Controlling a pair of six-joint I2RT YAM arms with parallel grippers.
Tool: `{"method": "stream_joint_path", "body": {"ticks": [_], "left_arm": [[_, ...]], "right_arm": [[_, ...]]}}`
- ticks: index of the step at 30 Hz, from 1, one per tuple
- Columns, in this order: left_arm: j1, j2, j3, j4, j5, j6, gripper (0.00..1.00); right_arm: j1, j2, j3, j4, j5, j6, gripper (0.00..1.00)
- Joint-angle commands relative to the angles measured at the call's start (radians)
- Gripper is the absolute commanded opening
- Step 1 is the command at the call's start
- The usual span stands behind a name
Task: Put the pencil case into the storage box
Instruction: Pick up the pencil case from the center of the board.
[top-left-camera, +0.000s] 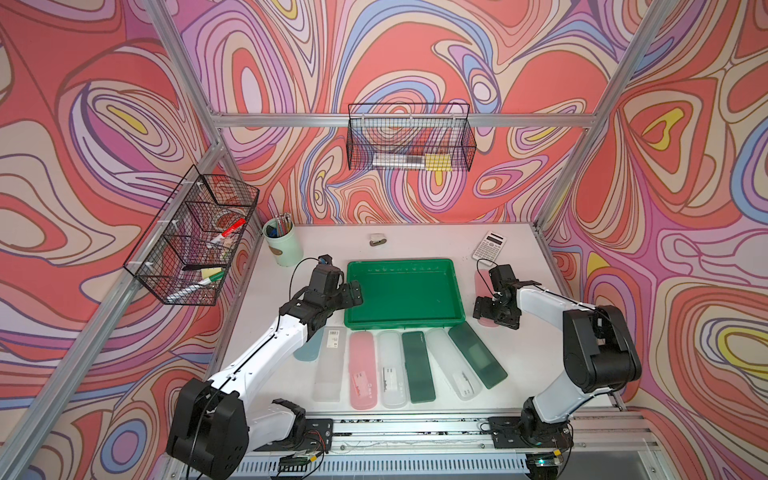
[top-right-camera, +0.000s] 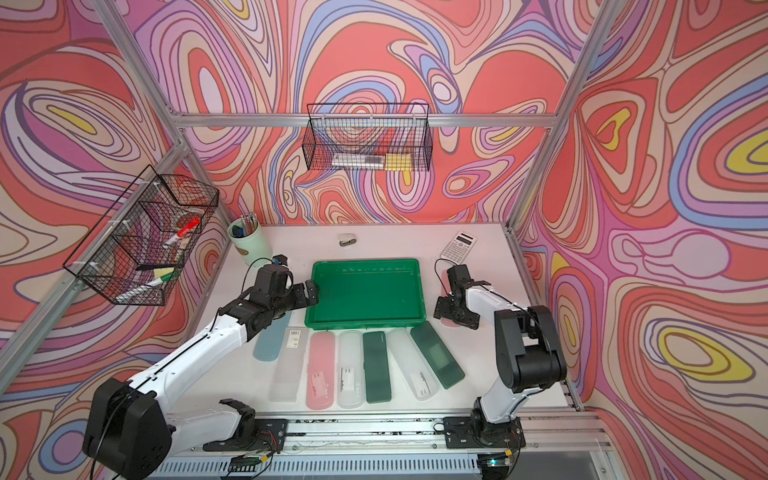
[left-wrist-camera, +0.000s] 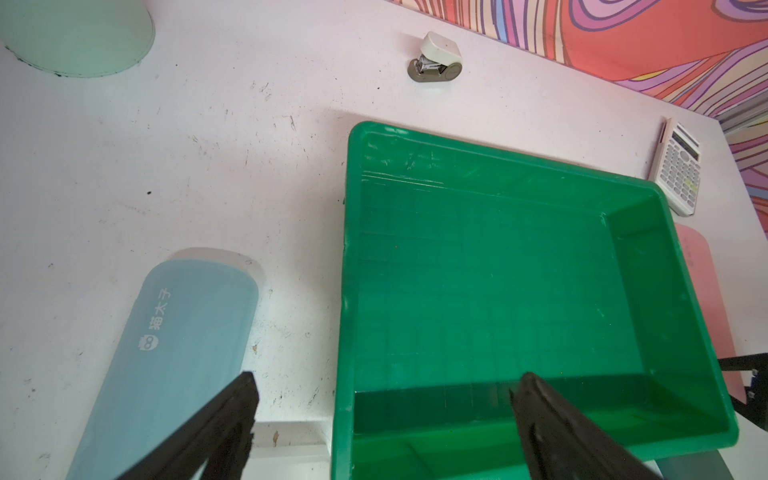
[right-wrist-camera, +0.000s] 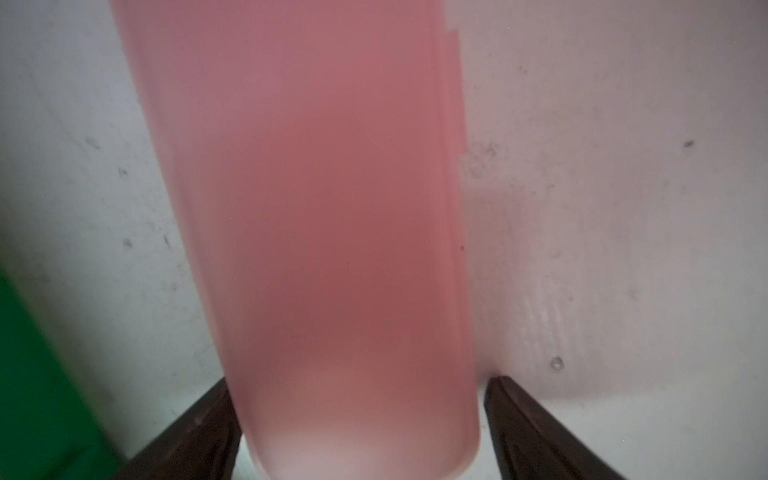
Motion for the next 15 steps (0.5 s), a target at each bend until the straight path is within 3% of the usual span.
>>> {"method": "stream_joint_path", "body": {"ticks": [1, 15], "left_arm": [[-0.007, -0.030, 0.005, -0.036, -0.001, -0.009, 0.99], [-0.008, -0.066, 0.023, -0.082, -0.030, -0.001, 0.99]], "right_arm": [[0.008, 0.032, 0.023, -0.019, 0.030, -0.016, 0.90], [0.069, 0.008, 0.034, -0.050, 0.122, -0.004, 0.62]]}}
